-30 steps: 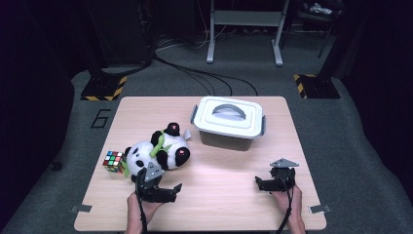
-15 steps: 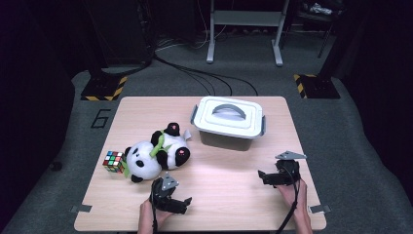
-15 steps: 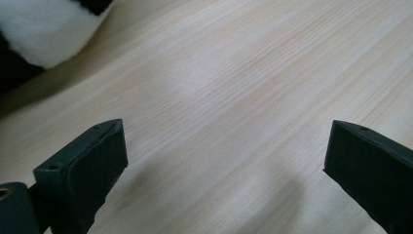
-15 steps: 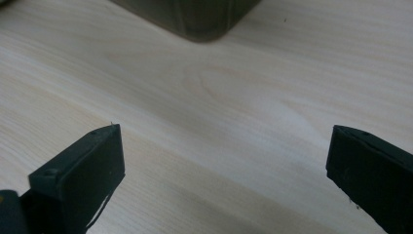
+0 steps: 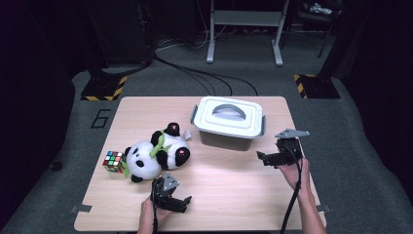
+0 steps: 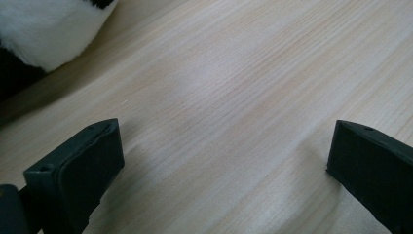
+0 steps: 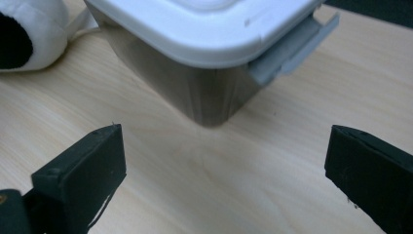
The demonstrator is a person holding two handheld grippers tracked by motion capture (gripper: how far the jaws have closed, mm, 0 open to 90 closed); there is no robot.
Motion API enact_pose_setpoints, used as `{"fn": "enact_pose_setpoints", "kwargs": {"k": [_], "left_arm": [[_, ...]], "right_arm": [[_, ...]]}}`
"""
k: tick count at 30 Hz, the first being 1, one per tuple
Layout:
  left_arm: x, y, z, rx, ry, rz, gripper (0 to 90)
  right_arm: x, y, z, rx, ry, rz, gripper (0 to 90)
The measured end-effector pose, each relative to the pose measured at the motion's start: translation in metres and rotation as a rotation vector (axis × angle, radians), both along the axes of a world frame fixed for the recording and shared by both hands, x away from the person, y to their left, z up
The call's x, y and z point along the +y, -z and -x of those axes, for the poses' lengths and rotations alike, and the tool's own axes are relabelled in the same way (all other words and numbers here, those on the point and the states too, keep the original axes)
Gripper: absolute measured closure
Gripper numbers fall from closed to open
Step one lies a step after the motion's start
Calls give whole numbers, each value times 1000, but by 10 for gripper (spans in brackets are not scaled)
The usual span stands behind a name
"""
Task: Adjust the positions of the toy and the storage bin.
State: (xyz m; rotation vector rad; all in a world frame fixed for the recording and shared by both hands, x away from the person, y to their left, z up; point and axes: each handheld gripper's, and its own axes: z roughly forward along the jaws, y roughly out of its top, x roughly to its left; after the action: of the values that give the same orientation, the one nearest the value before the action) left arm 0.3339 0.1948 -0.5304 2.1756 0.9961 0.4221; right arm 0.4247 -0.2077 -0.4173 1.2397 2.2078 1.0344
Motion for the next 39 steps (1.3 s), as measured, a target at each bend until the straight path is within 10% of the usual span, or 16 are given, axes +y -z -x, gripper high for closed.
{"fn": "enact_pose_setpoints", "kwargs": {"k": [22,39], "left_arm": [[0,0,0,3,4,-2,0],[0,0,0,-3,-1,2,0]], "right_arm": [[51,-38,-89,23,-127,33,8],[63,-32,-142,69,-152,-26,434]]}}
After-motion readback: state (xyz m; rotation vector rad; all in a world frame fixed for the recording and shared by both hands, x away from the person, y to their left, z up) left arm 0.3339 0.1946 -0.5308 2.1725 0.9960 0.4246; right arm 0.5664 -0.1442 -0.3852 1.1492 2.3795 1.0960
